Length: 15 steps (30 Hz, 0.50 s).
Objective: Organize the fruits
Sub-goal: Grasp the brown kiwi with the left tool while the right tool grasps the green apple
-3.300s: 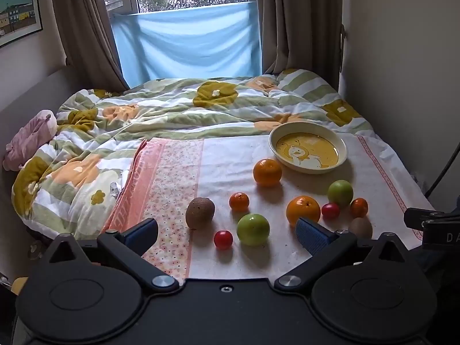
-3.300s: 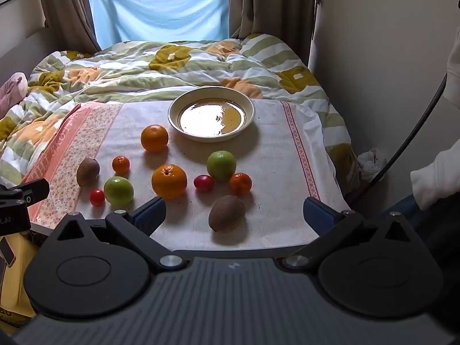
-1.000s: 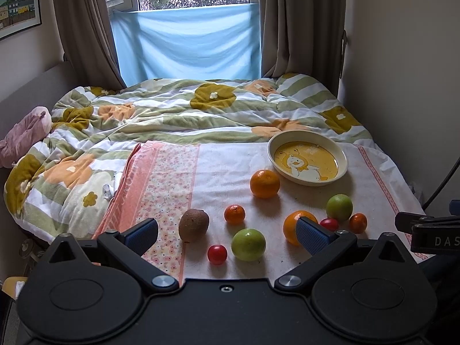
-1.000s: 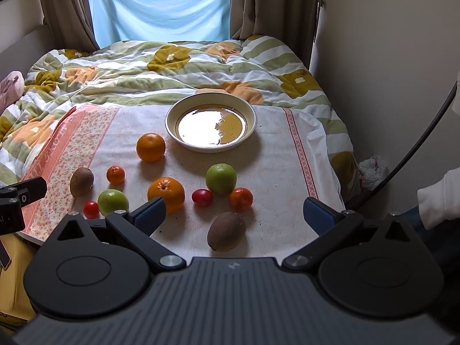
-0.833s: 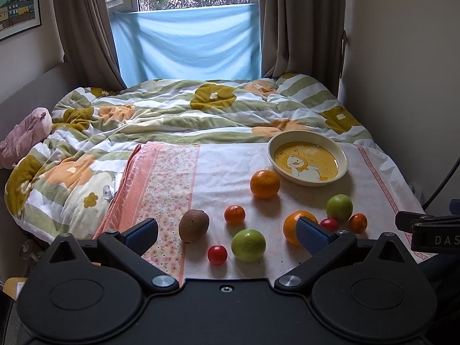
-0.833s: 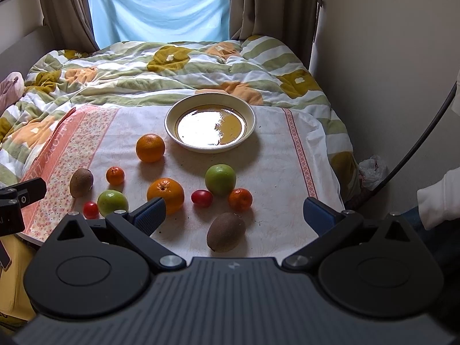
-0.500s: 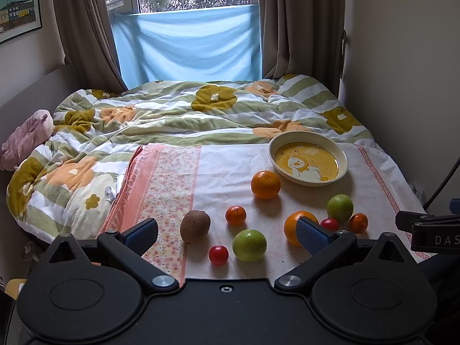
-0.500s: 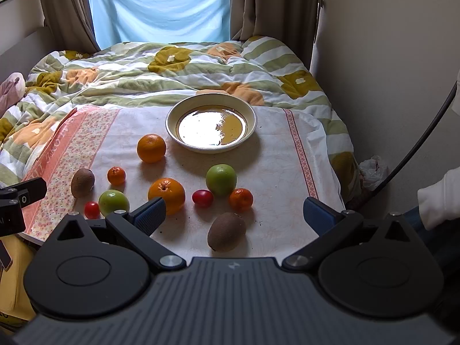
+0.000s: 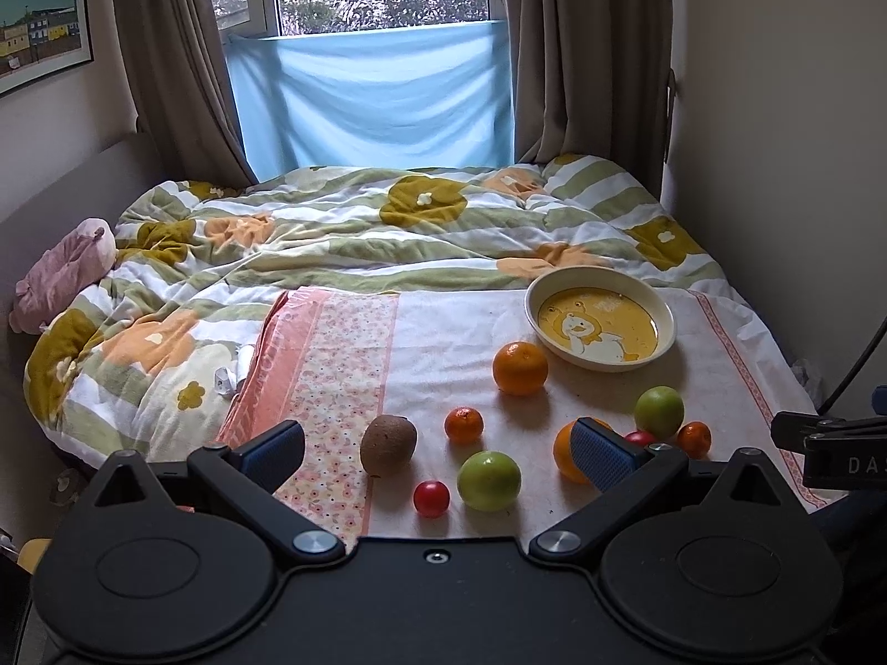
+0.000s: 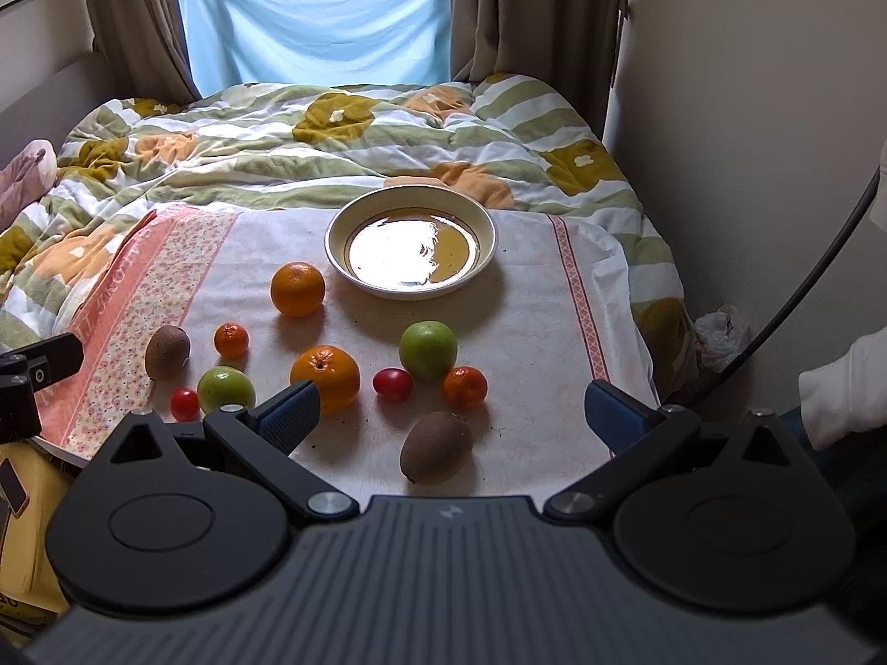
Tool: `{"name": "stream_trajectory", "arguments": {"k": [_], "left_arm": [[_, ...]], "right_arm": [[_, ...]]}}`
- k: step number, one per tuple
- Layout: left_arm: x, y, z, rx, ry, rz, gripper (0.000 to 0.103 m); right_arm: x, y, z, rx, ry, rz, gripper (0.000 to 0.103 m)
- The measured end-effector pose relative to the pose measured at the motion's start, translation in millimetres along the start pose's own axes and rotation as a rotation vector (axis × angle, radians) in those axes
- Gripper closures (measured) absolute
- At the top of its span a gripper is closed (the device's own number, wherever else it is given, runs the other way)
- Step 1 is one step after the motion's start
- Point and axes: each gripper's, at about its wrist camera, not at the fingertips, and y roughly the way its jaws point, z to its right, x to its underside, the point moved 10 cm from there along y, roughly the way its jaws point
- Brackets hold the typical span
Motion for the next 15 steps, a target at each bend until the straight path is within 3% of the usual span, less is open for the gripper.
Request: {"name": "stream_trajectory", "arguments": {"k": [9, 15], "left_arm": [[7.5, 11.8, -26.8, -0.056, 0.006, -0.002, 0.0], [14.2, 34.7, -42.9, -0.014, 0.051, -0.017, 0.0]], "right_arm": [[1.4, 9.5, -16.6, -0.108, -0.05, 0.025, 0.0], [12.1, 25.5, -48.9, -0.138, -0.055, -0.024, 0.0]]}}
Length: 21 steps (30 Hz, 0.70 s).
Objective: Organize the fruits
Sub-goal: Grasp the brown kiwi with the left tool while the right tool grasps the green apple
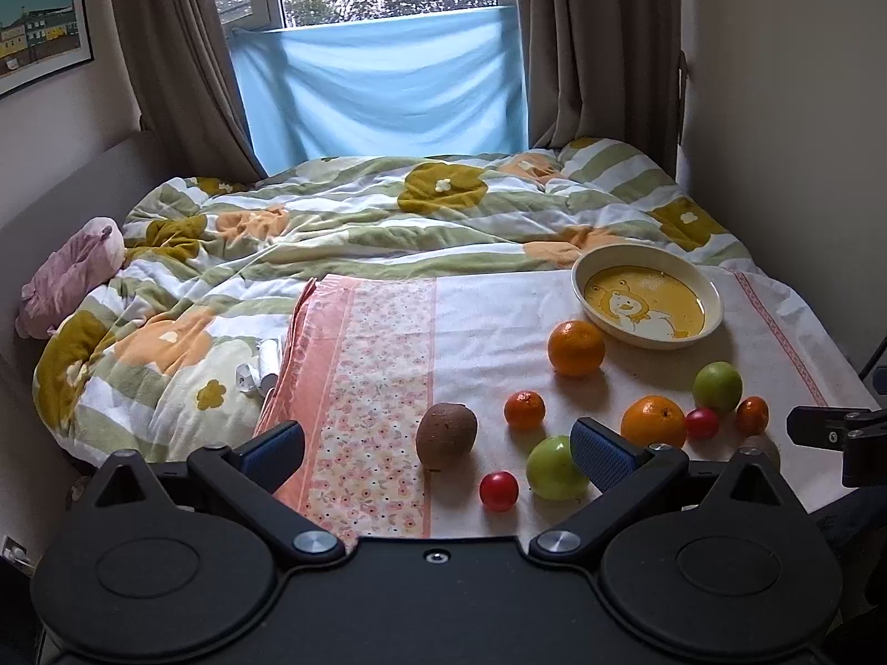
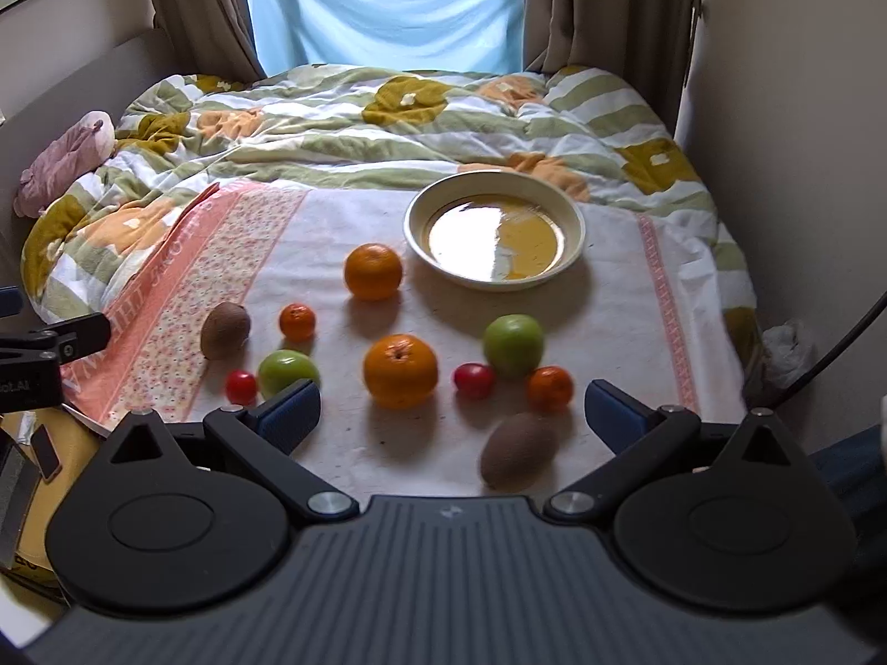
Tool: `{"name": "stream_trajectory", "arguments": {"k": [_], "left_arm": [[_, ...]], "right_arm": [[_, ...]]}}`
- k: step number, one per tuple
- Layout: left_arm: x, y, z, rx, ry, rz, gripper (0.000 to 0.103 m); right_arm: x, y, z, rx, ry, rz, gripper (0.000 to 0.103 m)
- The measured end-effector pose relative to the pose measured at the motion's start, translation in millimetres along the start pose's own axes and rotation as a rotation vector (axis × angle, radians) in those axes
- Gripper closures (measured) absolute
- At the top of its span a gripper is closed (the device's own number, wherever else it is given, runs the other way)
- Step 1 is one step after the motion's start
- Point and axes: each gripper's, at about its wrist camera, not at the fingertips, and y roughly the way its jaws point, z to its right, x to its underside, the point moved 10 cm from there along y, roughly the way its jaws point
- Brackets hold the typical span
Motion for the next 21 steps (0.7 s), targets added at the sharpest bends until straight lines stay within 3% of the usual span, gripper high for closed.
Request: {"name": "stream_trajectory", "arguments": {"k": [13, 21], "left_arm": [[12.0, 95.0, -25.4, 0.171, 0.173, -0.083, 0.001], [27.2, 159.5, -20.4, 0.286, 0.241, -0.16, 0.013]], "right_arm": [[5.3, 64.9, -56.2, 0.008, 0.244, -0.077, 0.0], [13.0, 116.7, -76.1, 0.049, 0.359, -0.133, 0.0]]}}
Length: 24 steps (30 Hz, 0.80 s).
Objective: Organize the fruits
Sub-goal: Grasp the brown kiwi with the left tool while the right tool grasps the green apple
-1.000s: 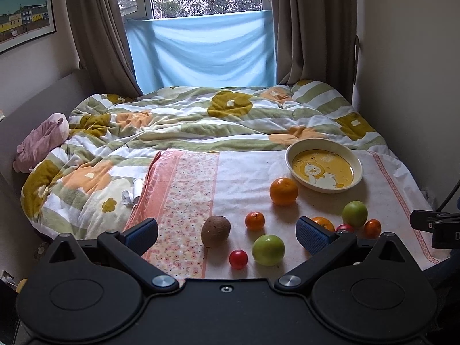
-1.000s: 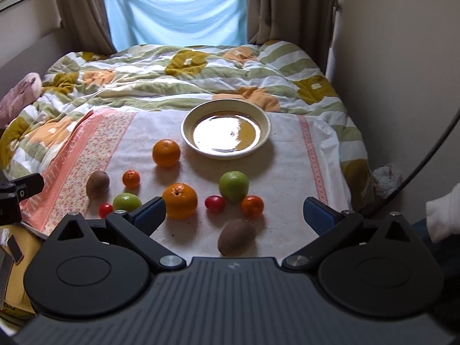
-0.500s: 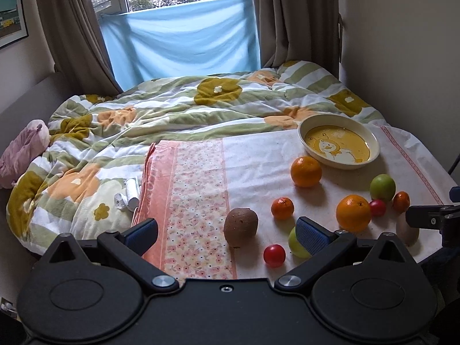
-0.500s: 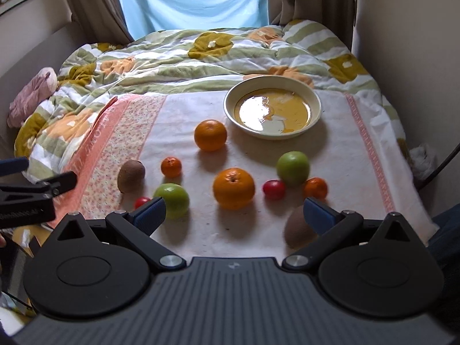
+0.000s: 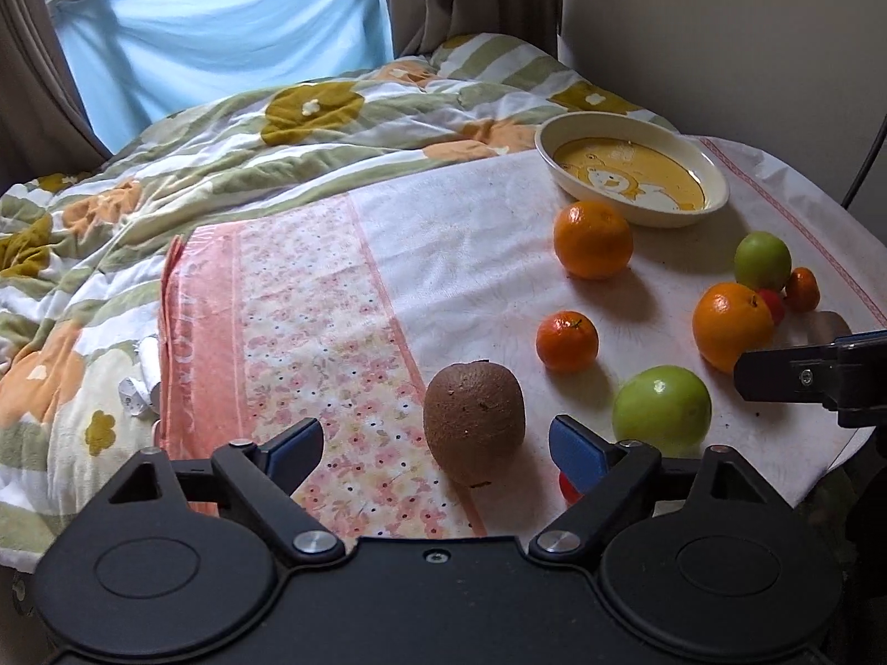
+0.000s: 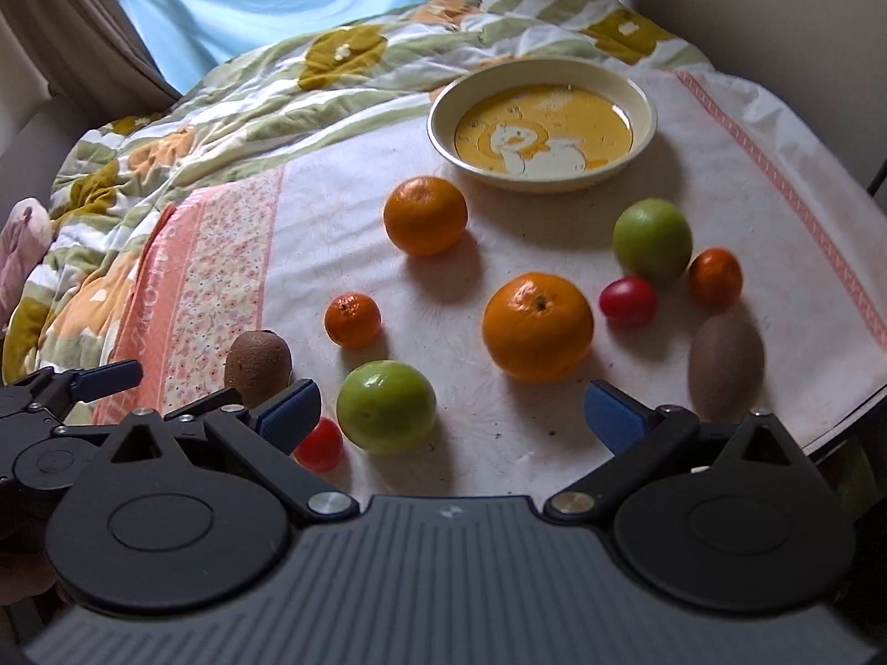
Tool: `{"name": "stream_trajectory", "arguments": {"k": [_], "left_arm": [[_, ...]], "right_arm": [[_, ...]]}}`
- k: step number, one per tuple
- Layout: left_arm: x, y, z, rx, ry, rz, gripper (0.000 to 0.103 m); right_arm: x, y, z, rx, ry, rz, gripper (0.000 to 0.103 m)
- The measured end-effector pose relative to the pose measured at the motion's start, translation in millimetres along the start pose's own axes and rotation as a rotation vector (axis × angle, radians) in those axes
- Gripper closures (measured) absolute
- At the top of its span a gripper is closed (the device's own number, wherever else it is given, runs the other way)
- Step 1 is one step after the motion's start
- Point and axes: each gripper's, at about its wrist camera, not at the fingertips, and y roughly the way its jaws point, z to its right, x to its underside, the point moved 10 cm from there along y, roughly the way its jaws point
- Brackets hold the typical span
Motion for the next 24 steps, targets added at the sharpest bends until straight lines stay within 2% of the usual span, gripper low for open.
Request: {"name": "stream_trajectory", "arguments": {"k": [2, 6, 13, 16, 17, 24], "left_arm": [[1.6, 11.3, 1.0, 0.028, 0.018, -0.013, 0.013], [3.1, 30.6, 3.5, 0.094, 0.026, -0.051, 0.032], [3.2, 47.2, 2.8, 0.178, -0.013, -0.084, 0.035], [3.6, 48.9, 6.9, 0.218, -0.018, -0.091, 0.044], [3.8, 49.3, 8.1, 0.223, -0.017, -0.093, 0.047], [4.0, 48.2, 8.7, 0.209, -0.002, -0.084, 0.048]], "right_arm": [[3.1, 10.4, -1.7, 0.003, 0.026, -0.013, 0.0], [8.6, 26.9, -7.6, -0.001, 0.057, -0.039, 0.0], [10.2, 42.2, -17.5, -0.004, 0.068, -0.06, 0.0], [10.9, 48.0, -21.4, -0.01, 0.07, -0.075, 0.002], [11.1, 48.8, -21.7, -0.011, 0.074, -0.077, 0.003], [11.4, 51.6, -22.4, -0.008, 0.071, -0.083, 0.008]]}}
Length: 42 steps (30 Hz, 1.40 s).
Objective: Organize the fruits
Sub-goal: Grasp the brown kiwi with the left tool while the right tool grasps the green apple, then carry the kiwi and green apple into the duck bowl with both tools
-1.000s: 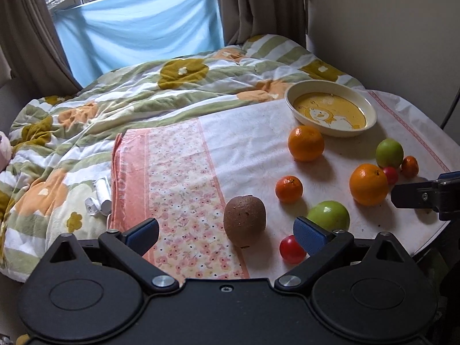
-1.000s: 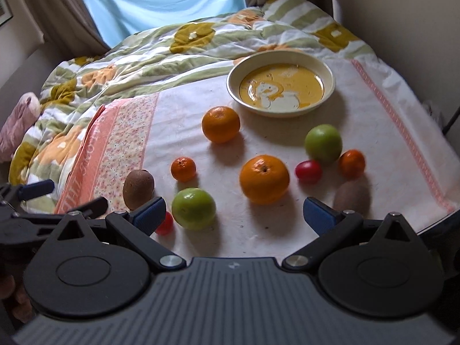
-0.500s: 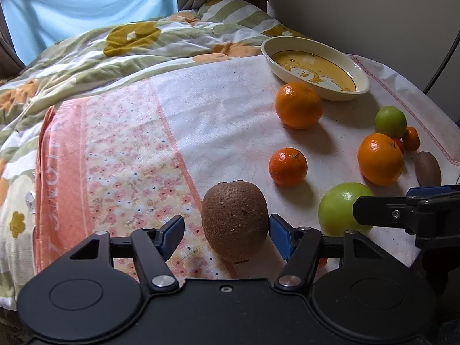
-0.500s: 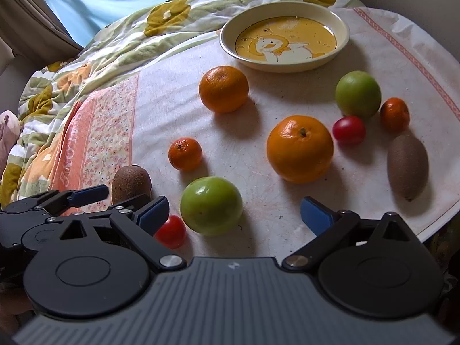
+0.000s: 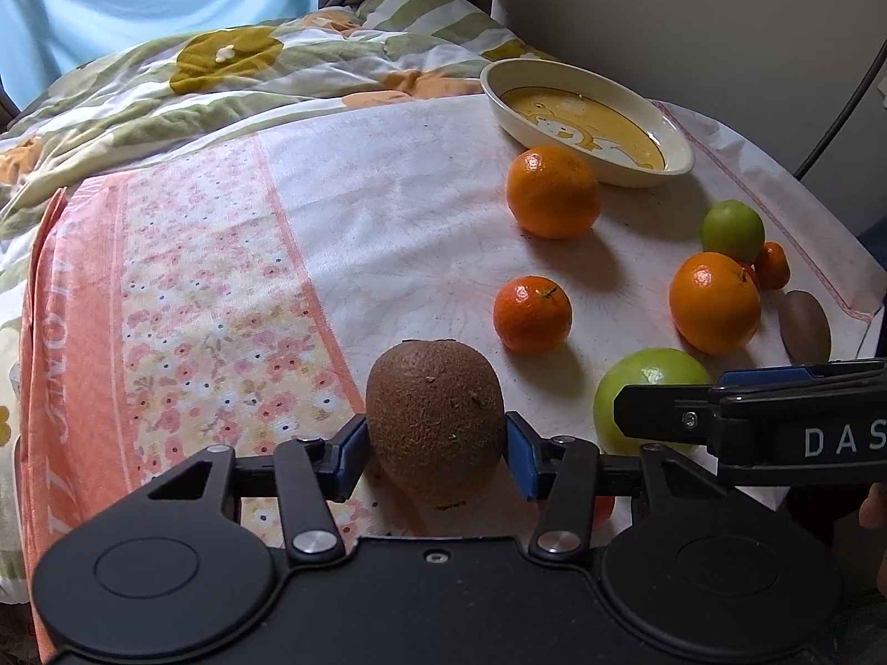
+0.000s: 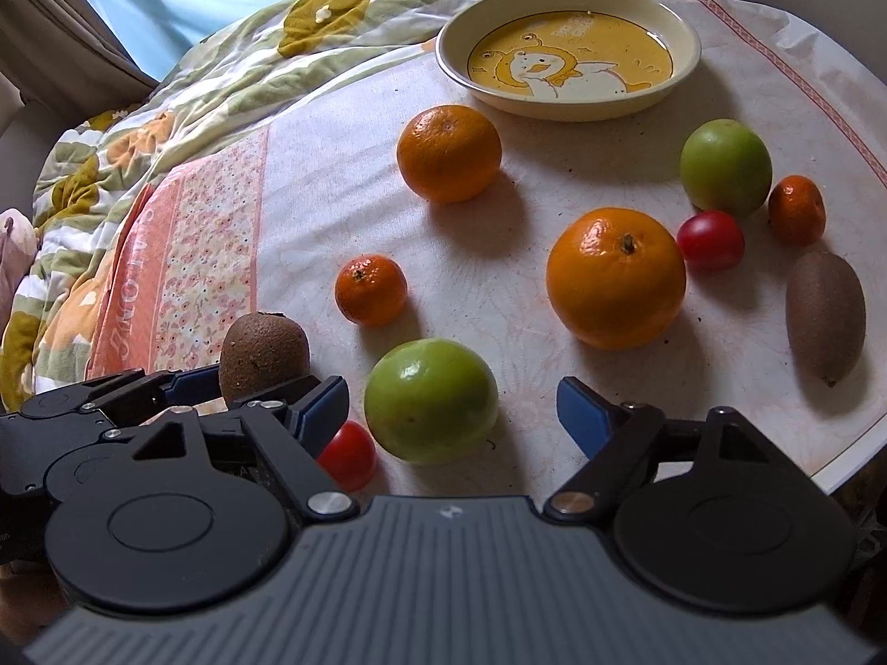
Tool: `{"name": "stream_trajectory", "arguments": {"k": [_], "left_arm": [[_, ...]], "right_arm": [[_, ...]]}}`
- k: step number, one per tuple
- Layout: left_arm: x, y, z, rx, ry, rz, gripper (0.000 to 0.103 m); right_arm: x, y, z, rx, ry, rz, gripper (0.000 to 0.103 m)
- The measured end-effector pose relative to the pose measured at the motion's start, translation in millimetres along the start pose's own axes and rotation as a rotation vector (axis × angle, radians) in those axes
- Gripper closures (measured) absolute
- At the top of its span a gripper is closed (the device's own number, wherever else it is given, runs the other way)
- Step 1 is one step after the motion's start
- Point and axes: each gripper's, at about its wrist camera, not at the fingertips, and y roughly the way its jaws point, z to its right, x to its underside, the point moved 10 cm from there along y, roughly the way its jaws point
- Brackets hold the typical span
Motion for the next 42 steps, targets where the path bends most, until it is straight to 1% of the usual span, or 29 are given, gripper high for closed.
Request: {"name": "stream_trajectory", "arguments": {"k": [4, 6, 11, 14, 15, 16, 19, 22, 26, 30, 33, 38, 42], "left_arm": [[3.2, -3.4, -3.9, -0.025, 0.007, 0.002, 0.048], [5.6, -5.8, -6.7, -0.034, 0.003, 0.002, 0.048], [11.5, -13.2, -12.6, -0.065, -0.005, 0.004, 0.048], [14.9, -18.1, -14.7, -0.074, -0.017, 0.005, 0.048], [15.7, -19.5, -14.9, -0.078, -0.02, 0.006, 0.048], [16.7, -21.2, -14.9, -0.081, -0.023, 0.006, 0.048], [18.9, -27.3, -14.8, -0.087, -0.033, 0.01, 0.048], [18.9, -34.7, -13.2, -0.092, -0.037, 0.019, 0.048], [14.2, -48.5, -8.9, -0.094, -0.041, 0.042, 0.048], [1.1, -66.4, -1.2, -0.103, -0.033, 0.075, 0.048], [-13.0, -80.4, 6.9, -0.113, -0.027, 0.106, 0.048], [-43.6, -96.5, 24.5, -0.124, -0.031, 0.16, 0.048], [-71.2, -102.1, 42.3, -0.133, -0.056, 0.202, 0.048]], "right_arm": [[1.1, 2.4, -0.9, -0.005, -0.001, -0.01, 0.012], [1.8, 3.8, -1.7, -0.007, -0.005, -0.015, 0.018], [2.0, 6.5, -2.3, -0.014, -0.006, -0.018, 0.021], [3.4, 8.2, -4.0, -0.026, -0.011, -0.023, 0.027], [4.2, 8.7, -4.8, -0.032, -0.01, -0.027, 0.032], [5.3, 9.4, -6.2, -0.043, -0.011, -0.031, 0.032], [5.3, 9.4, -9.8, -0.034, -0.044, -0.025, 0.033], [4.6, 7.4, -10.3, -0.033, -0.05, -0.021, 0.033], [-2.4, -6.9, -11.3, -0.031, -0.064, 0.01, 0.033], [-15.5, -30.3, -11.7, -0.041, -0.072, 0.049, 0.033], [-31.2, -51.0, -10.6, -0.044, -0.1, 0.089, 0.033], [-66.2, -80.5, 2.8, -0.05, -0.126, 0.144, 0.033], [-99.8, -94.2, 20.5, -0.061, -0.153, 0.175, 0.033]]}}
